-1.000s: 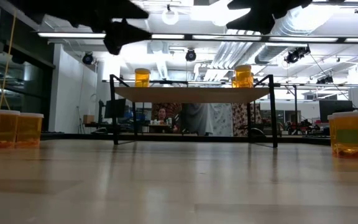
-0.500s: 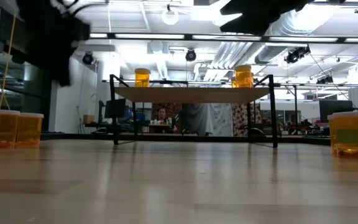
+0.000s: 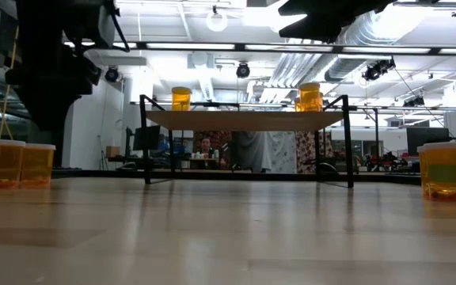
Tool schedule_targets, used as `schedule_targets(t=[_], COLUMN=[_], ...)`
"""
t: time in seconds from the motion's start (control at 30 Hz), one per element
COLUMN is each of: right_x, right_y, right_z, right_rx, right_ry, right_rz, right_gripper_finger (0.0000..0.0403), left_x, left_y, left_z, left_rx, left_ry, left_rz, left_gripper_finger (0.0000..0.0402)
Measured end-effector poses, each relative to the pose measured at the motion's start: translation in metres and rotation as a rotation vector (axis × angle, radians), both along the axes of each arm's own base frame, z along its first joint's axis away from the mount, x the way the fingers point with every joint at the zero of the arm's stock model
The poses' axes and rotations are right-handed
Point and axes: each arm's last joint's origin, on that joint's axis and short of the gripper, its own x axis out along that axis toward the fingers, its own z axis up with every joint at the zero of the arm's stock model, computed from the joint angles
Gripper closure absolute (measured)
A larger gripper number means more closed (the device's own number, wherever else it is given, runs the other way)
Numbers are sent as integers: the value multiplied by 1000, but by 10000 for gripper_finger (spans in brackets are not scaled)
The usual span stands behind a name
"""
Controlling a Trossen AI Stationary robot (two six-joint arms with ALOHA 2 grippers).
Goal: Pick and place medicine bottles onto shelf by color
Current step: Put the yellow pill bottle on the shelf
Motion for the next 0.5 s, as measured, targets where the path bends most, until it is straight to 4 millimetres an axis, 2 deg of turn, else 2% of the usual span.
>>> schedule_targets(t=[0.27,0.5], right_x=[0,0], right_y=[0,0], right_z=[0,0], right_rx=[0,-1], right_ry=[1,1], right_rz=[0,-2], right_gripper_finger=[84,84], left_x=[-3,-4], left_y=[10,11], left_z=[-1,-1], left_rx=[-70,-127], left_ry=[13,11], left_rz=[-3,-25], left_gripper_finger=[151,151])
